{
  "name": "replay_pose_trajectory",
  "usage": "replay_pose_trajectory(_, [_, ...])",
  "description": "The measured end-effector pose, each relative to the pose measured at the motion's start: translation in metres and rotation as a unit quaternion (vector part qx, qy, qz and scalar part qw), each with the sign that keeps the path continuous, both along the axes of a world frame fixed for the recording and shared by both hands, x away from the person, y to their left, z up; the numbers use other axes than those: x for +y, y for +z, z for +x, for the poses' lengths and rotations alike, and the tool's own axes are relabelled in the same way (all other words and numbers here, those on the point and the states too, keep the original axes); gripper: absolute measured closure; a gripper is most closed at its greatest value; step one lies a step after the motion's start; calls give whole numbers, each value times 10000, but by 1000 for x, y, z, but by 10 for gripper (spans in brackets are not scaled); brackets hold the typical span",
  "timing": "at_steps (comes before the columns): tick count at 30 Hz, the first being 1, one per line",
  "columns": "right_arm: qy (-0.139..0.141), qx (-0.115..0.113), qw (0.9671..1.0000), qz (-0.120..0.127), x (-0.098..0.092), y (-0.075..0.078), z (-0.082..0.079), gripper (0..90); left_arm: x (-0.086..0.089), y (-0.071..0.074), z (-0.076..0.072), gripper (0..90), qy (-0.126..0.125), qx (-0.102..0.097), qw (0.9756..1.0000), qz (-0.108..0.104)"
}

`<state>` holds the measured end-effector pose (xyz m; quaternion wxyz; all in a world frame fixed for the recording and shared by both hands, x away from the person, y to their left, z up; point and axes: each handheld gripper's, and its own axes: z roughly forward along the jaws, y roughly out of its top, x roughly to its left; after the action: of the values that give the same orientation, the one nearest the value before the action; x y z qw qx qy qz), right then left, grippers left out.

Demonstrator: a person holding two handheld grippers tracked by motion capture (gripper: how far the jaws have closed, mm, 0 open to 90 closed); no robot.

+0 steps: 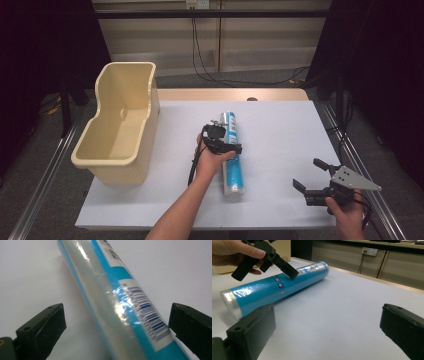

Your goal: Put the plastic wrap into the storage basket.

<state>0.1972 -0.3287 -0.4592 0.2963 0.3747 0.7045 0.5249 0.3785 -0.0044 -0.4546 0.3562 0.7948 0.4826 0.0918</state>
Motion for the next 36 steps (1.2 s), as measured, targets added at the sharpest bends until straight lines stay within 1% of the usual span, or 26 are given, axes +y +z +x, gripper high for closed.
replay_pose_trajectory(1, [10, 12, 10000, -3, 0, 0, 0, 0, 3, -1, 1, 16, 50, 51, 10000, 44])
replay_pose_trajectory(2, [14, 7, 10000, -9, 1, 0, 0, 0, 8, -3, 1, 23, 97, 114, 9998, 139])
replay_pose_trajectory(3, [14, 7, 10000, -9, 1, 0, 0, 0, 8, -3, 1, 32, 97, 114, 9998, 139])
replay_pose_trajectory(4, [13, -2, 10000, -22, 1, 0, 0, 0, 12, -4, 2, 37, 171, 144, 9995, 239])
replay_pose_trajectory(5, [13, -1, 10000, -23, 1, 0, 0, 0, 15, -3, 3, 40, 210, 189, 9992, 276])
replay_pose_trajectory(10, [7, -15, 9999, -99, 2, 1, 0, 0, 30, -1, 9, 59, 405, 496, 9973, 366])
replay_pose_trajectory(11, [19, -17, 9999, -139, 3, 1, 0, 0, 33, -1, 10, 63, 495, 523, 9969, 332])
replay_pose_trajectory(14, [56, -27, 9998, -209, 6, 1, 0, 0, 39, -1, 12, 78, 647, 752, 9947, 259])
replay_pose_trajectory(15, [68, -24, 9997, -213, 6, 1, 0, 0, 40, -1, 12, 88, 682, 814, 9941, 219])
replay_pose_trajectory(16, [74, -29, 9997, -220, 7, 1, 0, 0, 40, -1, 12, 103, 682, 814, 9941, 219])
replay_pose_trajectory(17, [77, -37, 9997, -223, 7, 1, 0, 0, 42, 0, 13, 116, 733, 920, 9928, 214])
replay_pose_trajectory(18, [77, -37, 9997, -223, 7, 1, 0, 0, 42, 0, 13, 121, 733, 920, 9928, 214])
replay_pose_trajectory(19, [69, -40, 9997, -219, 7, 1, 0, 0, 43, 1, 13, 121, 728, 987, 9922, 243])
replay_pose_trajectory(20, [53, -34, 9998, -204, 6, 1, 0, 0, 44, 3, 15, 138, 764, 1178, 9898, 253])
replay_pose_trajectory(21, [63, -25, 9998, -206, 6, 1, 0, 0, 44, 3, 16, 142, 744, 1247, 9890, 289])
replay_pose_trajectory(22, [60, -26, 9998, -205, 6, 1, 0, 0, 44, 3, 16, 141, 744, 1247, 9890, 289])
replay_pose_trajectory(24, [58, -30, 9998, -207, 6, 1, 0, 0, 44, 4, 18, 142, 785, 1332, 9874, 323])
replay_pose_trajectory(25, [61, -28, 9998, -208, 6, 1, 0, 0, 45, 2, 18, 143, 736, 1289, 9886, 265])
replay_pose_trajectory(26, [57, -35, 9998, -206, 6, 1, 0, 0, 46, -1, 20, 164, 678, 1291, 9892, 128])
replay_pose_trajectory(27, [69, -36, 9997, -210, 6, 1, 0, 0, 48, -6, 21, 160, 698, 1454, 9869, -41])
replay_pose_trajectory(28, [74, -35, 9998, -208, 6, 1, 0, 0, 48, -6, 21, 163, 698, 1454, 9869, -41])
replay_pose_trajectory(29, [70, -38, 9998, -208, 6, 1, 0, 0, 47, -7, 21, 165, 726, 1519, 9857, -40])
replay_pose_trajectory(31, [69, -30, 9998, -202, 6, 1, 0, 0, 46, -6, 21, 176, 709, 1504, 9861, -7])
replay_pose_trajectory(32, [60, -33, 9998, -195, 5, 1, 0, 0, 44, -6, 20, 215, 735, 1517, 9857, -9])
replay_pose_trajectory(34, [55, -25, 9998, -185, 4, 0, 1, 0, 41, -5, 18, 241, 902, 1644, 9822, -11])
replay_pose_trajectory(36, [43, -25, 9998, -189, 4, 1, 1, 0, 40, -3, 17, 272, 1118, 1766, 9779, -99])
